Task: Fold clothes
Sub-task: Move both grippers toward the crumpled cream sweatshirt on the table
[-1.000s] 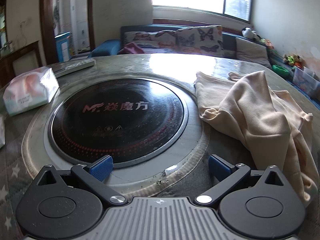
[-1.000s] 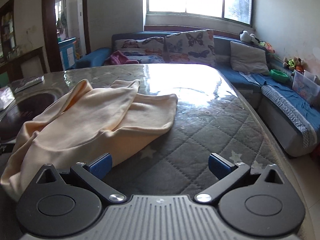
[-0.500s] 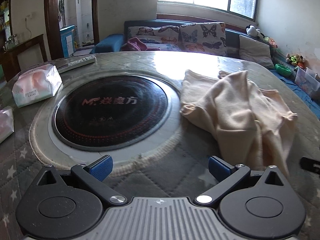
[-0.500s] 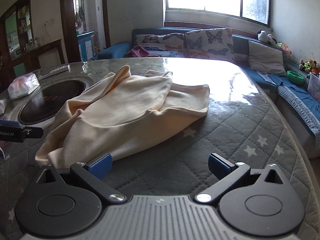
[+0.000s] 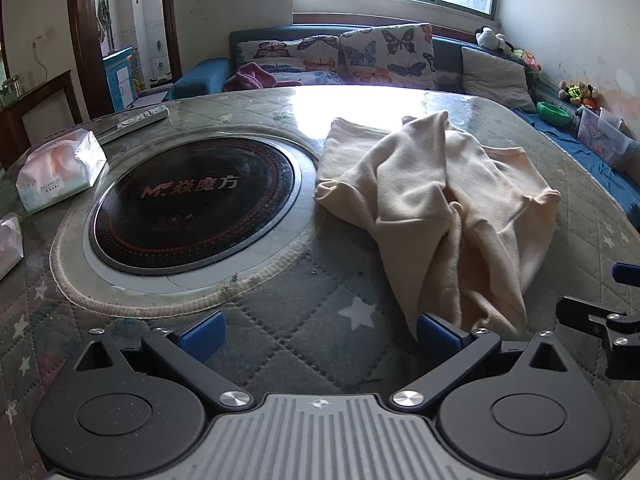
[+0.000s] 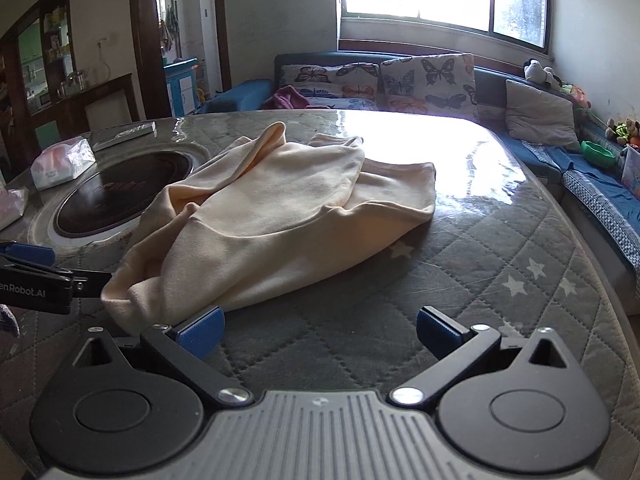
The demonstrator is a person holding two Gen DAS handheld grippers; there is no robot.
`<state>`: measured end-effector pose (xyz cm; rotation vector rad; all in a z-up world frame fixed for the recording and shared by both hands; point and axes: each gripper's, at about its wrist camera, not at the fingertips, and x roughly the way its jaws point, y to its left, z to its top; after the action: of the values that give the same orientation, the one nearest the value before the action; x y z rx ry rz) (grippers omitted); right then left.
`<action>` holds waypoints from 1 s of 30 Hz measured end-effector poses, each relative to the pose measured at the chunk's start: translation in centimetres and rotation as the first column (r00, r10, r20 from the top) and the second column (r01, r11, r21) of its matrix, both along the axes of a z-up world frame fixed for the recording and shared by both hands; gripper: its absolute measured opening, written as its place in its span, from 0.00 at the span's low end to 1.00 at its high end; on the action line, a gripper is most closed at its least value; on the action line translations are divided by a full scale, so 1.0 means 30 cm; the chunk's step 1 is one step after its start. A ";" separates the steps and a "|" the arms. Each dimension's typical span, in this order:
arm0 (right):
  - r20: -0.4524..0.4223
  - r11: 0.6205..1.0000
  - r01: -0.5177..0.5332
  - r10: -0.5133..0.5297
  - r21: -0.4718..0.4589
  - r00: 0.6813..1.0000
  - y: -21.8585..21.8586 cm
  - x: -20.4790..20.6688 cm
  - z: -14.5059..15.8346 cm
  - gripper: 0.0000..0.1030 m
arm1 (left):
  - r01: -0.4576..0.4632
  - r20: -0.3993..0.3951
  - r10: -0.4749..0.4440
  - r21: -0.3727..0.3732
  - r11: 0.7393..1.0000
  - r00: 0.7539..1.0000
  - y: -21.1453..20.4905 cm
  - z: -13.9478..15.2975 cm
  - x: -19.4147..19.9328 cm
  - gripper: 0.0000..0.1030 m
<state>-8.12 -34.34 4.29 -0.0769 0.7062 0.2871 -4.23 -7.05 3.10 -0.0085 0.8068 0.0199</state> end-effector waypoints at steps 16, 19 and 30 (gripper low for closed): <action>-0.007 1.000 -0.019 0.019 -0.009 1.000 0.033 -0.024 0.008 1.00 | 0.019 -0.027 -0.018 0.028 0.999 0.999 -0.041 0.000 -0.016 1.00; -0.008 1.000 -0.018 0.018 -0.012 1.000 0.035 -0.027 0.008 1.00 | 0.022 -0.030 -0.021 0.031 0.999 0.999 -0.048 0.001 -0.020 1.00; -0.010 1.000 -0.015 0.014 -0.014 1.000 0.038 -0.031 0.012 1.00 | 0.029 -0.045 -0.027 0.042 0.999 0.999 -0.067 0.003 -0.027 1.00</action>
<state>-9.05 -33.19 4.64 -0.0939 0.7178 0.2967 -5.02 -9.06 3.18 0.0442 0.8504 0.0110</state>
